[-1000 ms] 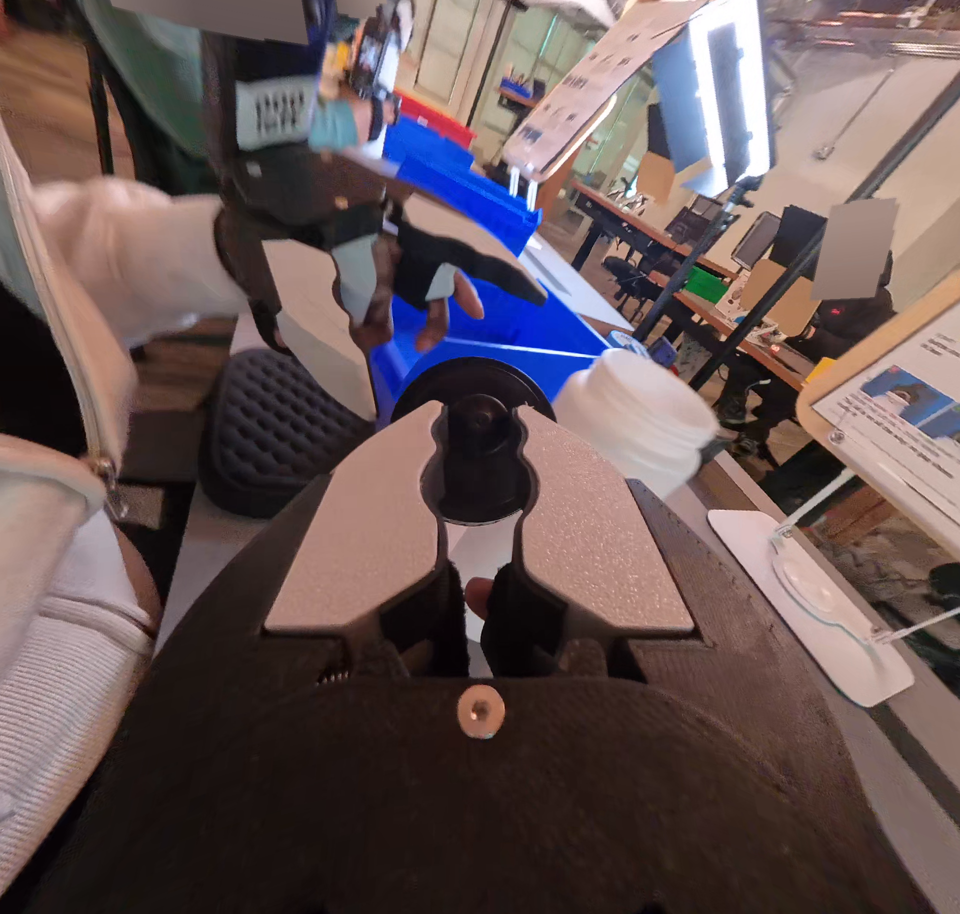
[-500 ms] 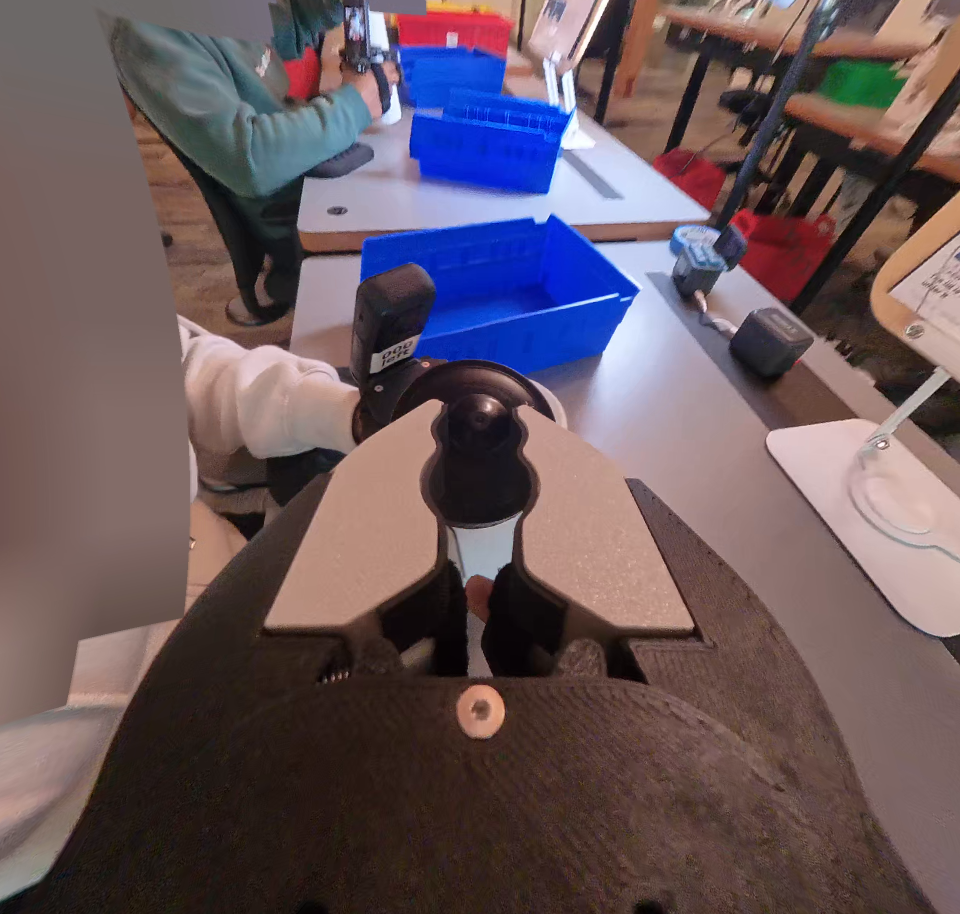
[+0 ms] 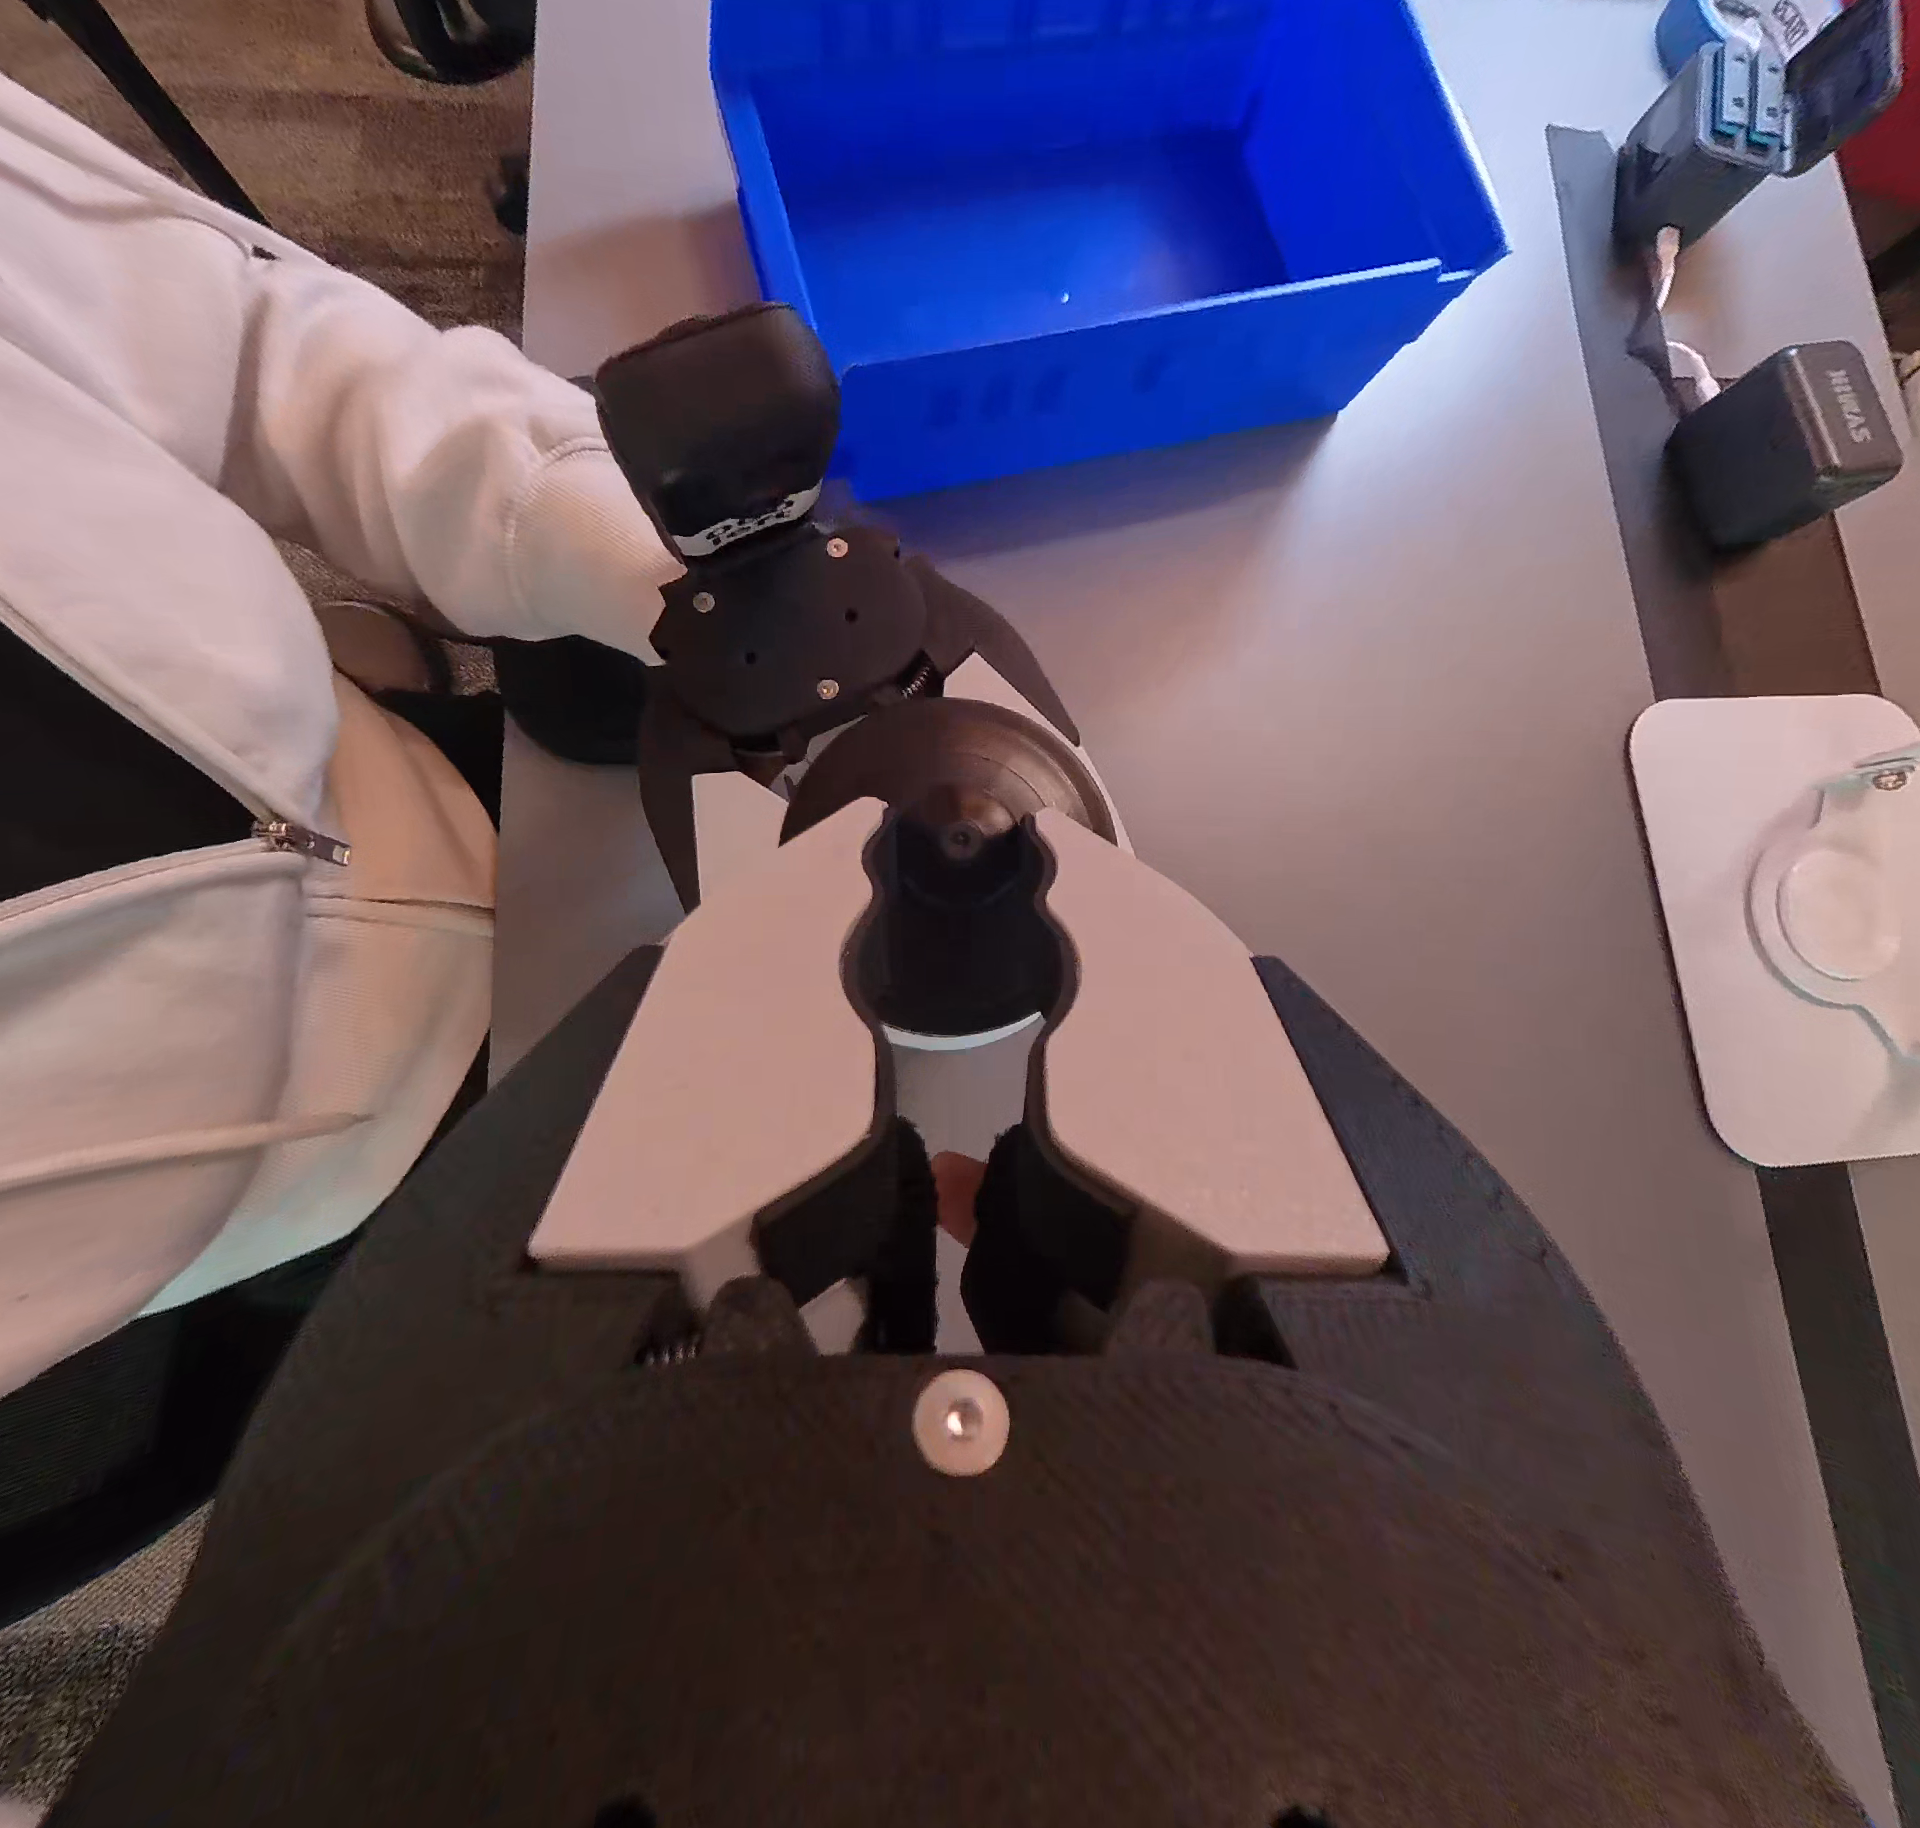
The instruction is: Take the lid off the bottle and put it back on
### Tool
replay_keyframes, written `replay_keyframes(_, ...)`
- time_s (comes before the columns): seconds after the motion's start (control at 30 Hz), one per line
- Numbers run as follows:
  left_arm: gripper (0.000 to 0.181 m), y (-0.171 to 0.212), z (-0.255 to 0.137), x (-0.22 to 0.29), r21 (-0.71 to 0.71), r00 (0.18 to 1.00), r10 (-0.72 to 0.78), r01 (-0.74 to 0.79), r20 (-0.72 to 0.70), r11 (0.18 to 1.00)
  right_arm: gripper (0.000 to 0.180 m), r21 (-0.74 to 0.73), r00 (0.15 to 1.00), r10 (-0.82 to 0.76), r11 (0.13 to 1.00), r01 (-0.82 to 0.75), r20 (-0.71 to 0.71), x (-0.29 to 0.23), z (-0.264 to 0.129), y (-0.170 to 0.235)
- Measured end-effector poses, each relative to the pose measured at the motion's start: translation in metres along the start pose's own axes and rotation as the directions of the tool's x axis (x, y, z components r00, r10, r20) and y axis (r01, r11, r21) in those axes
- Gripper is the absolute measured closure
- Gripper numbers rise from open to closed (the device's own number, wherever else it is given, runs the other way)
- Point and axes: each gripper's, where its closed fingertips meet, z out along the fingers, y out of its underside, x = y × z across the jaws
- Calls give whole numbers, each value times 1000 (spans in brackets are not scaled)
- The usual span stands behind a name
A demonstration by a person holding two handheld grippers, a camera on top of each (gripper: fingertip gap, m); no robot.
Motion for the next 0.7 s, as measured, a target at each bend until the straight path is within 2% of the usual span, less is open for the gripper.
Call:
replay_keyframes(0.47,78,0,0,-1,3,1000,-6,6,16,1000,156,-54,999,-15,998,13,-33,-2,0,2)
replay_keyframes(0.6,78,0,0,-5,6,998,-14,14,55,1000,156,-149,993,-5,989,-12,-117,3,1,2)
replay_keyframes(0.7,78,-1,0,-5,12,999,-11,10,52,1000,157,-166,977,21,984,-57,-210,5,1,1)
